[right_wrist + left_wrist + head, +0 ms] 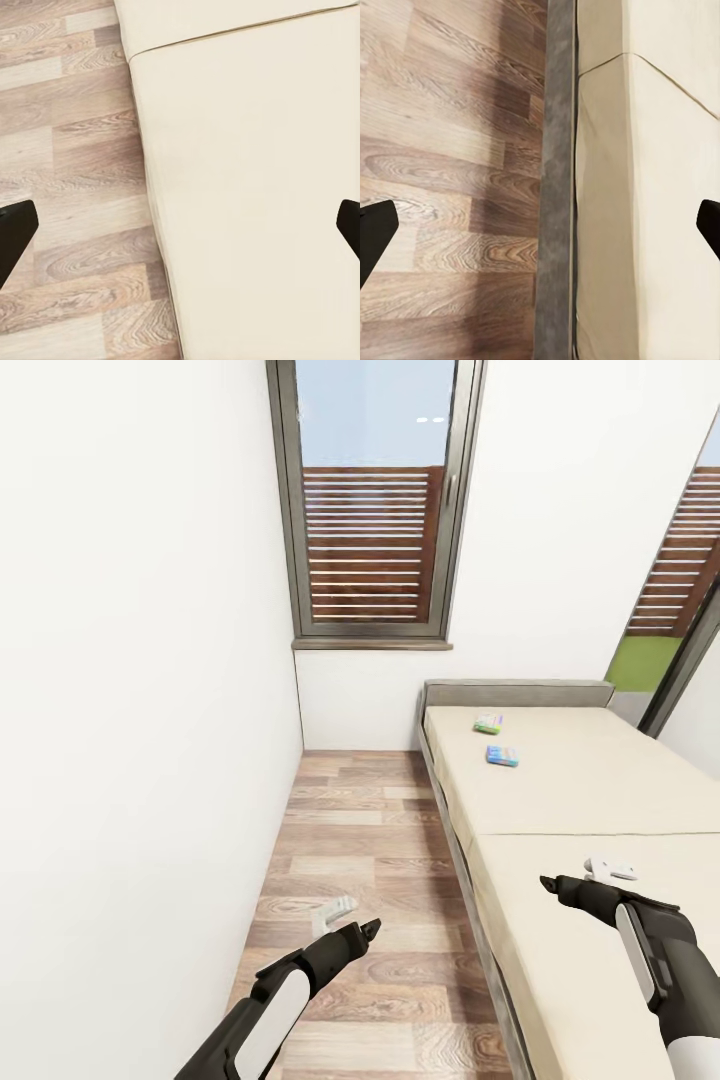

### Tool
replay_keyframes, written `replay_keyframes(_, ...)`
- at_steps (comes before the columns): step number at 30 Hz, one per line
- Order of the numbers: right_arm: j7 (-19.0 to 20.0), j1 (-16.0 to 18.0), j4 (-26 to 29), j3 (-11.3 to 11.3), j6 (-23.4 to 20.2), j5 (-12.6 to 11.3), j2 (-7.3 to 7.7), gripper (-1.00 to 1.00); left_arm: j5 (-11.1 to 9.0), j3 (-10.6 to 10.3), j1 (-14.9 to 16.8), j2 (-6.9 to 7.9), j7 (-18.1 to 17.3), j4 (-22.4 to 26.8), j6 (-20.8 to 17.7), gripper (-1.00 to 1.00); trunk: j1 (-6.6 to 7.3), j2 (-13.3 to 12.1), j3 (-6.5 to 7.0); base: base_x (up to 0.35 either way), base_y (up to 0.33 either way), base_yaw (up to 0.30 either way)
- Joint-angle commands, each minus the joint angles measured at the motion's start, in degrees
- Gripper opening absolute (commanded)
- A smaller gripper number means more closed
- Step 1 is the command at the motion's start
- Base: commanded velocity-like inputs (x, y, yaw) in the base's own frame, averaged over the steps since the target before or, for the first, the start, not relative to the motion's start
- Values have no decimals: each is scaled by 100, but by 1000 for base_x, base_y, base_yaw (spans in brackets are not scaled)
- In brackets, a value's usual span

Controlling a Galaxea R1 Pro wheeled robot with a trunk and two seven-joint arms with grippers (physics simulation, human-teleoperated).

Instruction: Put all the toys in the child's room - the three board games (two on the bed and one on the table), the two jigsaw puzzles on the table, and the tennis ball on the table - inside the toy box on the table in the child's room.

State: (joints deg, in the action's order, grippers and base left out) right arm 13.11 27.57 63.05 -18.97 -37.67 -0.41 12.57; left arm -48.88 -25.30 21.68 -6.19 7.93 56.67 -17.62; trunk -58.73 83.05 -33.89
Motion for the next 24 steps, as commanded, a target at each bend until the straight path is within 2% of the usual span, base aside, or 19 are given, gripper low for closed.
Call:
replay_keyframes(1, 26, 4, 6, -10, -30, -2, -1, 100, -60, -10, 3, 2, 50, 11, -13, 100, 0, 3, -6, 0, 1, -3)
replay_keyframes(15, 25, 4, 6, -10, -30, -2, -2, 100, -67, -3, 3, 3, 11, 11, -19, 100, 0, 3, -6, 13, 0, -1)
replay_keyframes(24, 25, 3, 6, -10, -30, -2, -5, 100, -68, -4, 3, 3, 1, 11, -21, 100, 0, 3, -6, 199, 0, 0)
